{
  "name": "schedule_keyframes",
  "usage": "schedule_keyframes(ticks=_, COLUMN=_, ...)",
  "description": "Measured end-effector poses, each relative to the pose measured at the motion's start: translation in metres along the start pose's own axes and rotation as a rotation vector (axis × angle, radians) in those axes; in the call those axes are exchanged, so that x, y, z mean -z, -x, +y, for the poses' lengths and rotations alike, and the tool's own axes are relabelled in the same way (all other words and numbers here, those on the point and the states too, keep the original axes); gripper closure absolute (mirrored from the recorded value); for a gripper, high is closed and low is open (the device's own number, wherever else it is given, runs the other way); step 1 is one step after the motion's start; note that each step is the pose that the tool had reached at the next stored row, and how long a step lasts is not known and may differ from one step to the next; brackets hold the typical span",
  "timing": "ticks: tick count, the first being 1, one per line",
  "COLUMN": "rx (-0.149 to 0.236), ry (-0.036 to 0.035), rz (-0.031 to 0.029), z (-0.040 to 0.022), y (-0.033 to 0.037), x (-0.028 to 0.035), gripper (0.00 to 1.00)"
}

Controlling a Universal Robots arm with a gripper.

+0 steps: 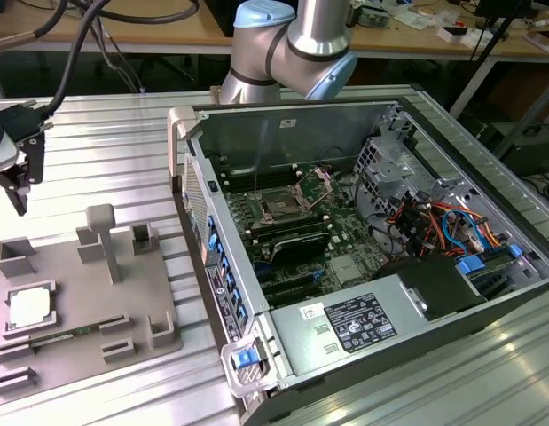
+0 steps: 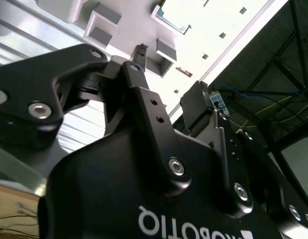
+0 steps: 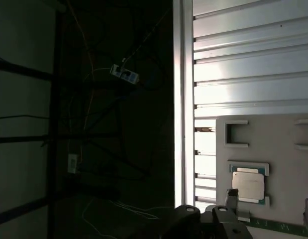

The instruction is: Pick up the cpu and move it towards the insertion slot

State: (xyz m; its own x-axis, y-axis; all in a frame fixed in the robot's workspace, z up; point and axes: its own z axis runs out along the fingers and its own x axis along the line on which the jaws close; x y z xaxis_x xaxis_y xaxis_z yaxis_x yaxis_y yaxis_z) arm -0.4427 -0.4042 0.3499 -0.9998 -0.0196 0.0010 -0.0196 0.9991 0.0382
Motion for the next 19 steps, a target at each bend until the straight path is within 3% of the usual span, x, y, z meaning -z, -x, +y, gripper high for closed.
schedule_keyframes(ticks=3, rx=0.0, ry=0.0, rz=0.0, z=-0.0003, y=-0.0087, x=-0.0078, gripper=0.4)
schedule_keyframes(ticks=9, rx=0.0, ry=0.0001, rz=0.0026, z=-0.0009, y=-0.0088, x=-0.0202, gripper=0.4)
schedule_keyframes(ticks=19, rx=0.0, ry=0.0001, rz=0.0035, z=-0.001, y=-0.0088, x=-0.0216, gripper=0.4)
